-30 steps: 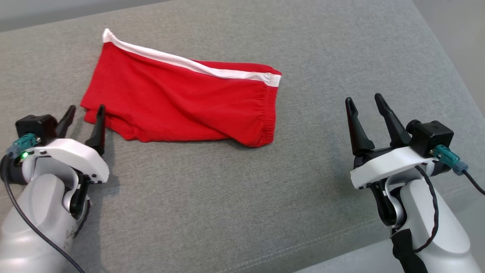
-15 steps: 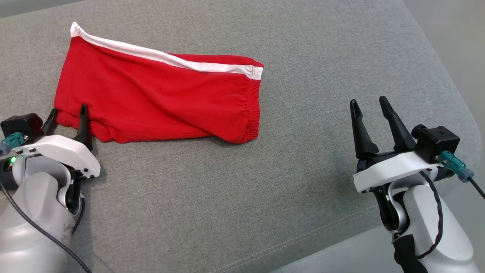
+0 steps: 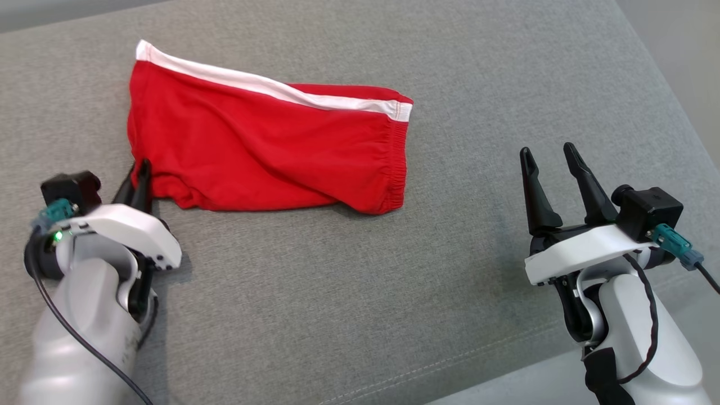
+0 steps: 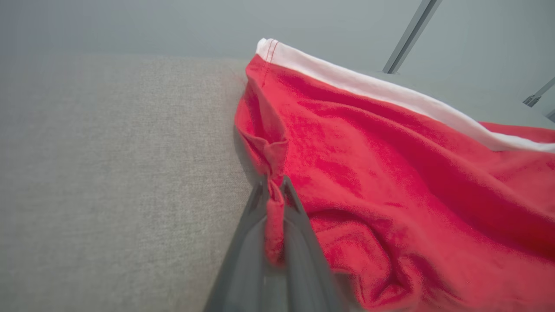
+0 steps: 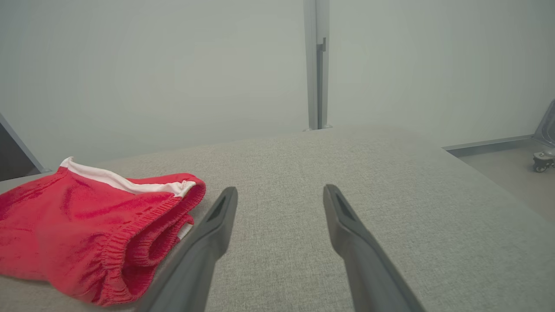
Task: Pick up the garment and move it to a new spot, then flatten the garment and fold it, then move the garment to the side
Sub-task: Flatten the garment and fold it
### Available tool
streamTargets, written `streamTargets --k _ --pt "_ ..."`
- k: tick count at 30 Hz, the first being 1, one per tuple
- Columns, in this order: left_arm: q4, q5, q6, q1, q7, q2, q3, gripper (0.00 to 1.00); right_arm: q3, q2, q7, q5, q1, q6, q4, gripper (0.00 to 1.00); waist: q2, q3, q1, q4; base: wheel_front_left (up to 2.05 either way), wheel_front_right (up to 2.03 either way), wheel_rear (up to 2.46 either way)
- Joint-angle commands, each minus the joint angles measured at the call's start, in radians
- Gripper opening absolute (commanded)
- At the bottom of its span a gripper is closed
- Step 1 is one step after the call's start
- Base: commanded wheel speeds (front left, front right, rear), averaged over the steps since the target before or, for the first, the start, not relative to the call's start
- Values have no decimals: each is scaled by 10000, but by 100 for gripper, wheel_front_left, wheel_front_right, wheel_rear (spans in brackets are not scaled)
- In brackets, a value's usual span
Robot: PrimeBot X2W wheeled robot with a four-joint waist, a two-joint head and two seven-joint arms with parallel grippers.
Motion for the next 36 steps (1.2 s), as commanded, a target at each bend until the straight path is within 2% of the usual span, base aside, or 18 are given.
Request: streamTargets --k 1,13,27,28,29,30,36 --pt "-230 126 51 135 -47 295 312 0 82 16 -61 15 -11 31 -224 100 0 -111 0 112 0 0 0" --pt "-1371 921 325 2156 -47 -989 1404 0 168 16 -61 -159 200 31 444 100 0 -1355 0 1387 0 0 0" --pt "-1363 1629 106 2850 -47 -1590 2066 0 272 -33 -61 -203 235 31 837 100 0 -1674 0 2281 0 0 0" --pt "-1342 1671 89 2868 -47 -1608 2106 29 287 -41 -61 -199 219 31 857 100 0 -1672 0 2303 0 0 0" --pt "-1334 1720 85 2880 -47 -1623 2153 49 311 -48 -61 -191 204 31 879 100 0 -1670 0 2322 0 0 0" --pt "-1317 1771 79 2894 -47 -1636 2193 100 328 -57 -61 -185 191 31 898 100 0 -1677 0 2339 0 0 0" --pt "-1973 2372 273 3178 -47 -1667 2499 100 441 -83 -61 -74 156 31 1033 100 0 -1841 0 2530 0 0 0"
